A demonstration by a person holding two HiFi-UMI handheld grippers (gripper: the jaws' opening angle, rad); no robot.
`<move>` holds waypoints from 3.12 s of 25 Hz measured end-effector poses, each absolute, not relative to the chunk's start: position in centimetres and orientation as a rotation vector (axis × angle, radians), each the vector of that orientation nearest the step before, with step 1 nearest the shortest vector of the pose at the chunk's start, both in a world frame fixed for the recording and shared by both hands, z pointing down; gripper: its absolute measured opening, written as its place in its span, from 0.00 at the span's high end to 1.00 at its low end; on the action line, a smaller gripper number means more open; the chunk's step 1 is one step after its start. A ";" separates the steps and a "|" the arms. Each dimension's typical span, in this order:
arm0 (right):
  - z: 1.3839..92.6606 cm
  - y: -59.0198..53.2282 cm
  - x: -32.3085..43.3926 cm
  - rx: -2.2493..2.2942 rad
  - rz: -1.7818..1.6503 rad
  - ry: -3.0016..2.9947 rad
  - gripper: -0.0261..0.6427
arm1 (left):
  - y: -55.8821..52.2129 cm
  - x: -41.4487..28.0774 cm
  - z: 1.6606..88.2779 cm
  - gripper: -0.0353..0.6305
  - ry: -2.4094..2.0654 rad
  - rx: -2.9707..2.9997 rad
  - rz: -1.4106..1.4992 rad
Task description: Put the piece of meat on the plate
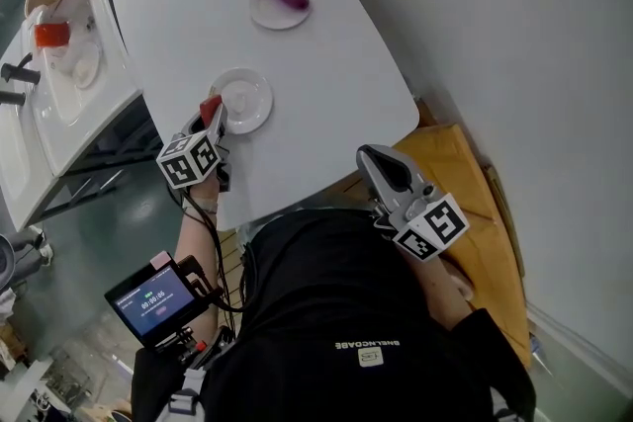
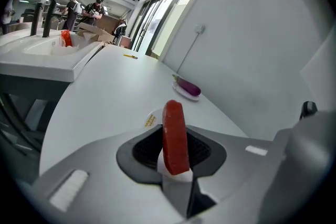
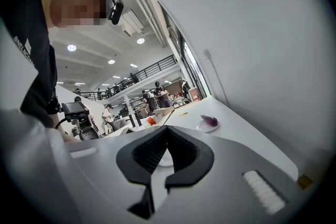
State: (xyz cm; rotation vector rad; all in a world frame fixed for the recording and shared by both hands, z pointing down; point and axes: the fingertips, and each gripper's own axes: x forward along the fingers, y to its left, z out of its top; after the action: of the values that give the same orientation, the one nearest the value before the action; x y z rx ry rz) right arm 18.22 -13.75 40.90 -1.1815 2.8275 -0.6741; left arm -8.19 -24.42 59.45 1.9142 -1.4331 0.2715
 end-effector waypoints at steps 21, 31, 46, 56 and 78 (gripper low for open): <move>40.0 -13.7 20.0 -1.252 -0.664 2.781 0.95 | -25.2 -7.3 59.2 0.66 -1.438 1.965 0.382; 40.0 -13.6 20.3 -1.267 -0.669 2.758 0.95 | -25.3 -5.8 58.2 0.63 -1.417 2.034 0.387; 40.0 -13.4 20.7 -1.291 -0.668 2.729 0.95 | -24.9 -3.3 57.8 0.61 -1.339 2.098 0.381; 39.9 -13.3 21.0 -1.299 -0.673 2.710 0.95 | -24.8 -1.9 57.7 0.58 -1.291 2.123 0.379; 38.7 -13.5 17.8 -1.073 -0.702 2.767 0.95 | -20.6 -3.7 53.4 0.68 -1.409 2.093 0.294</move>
State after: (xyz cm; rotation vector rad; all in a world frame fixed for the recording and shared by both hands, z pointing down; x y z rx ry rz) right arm 17.83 -13.47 38.72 -1.0731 2.7670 -0.7025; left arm -3.73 -20.56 53.44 2.0935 -1.4086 0.2935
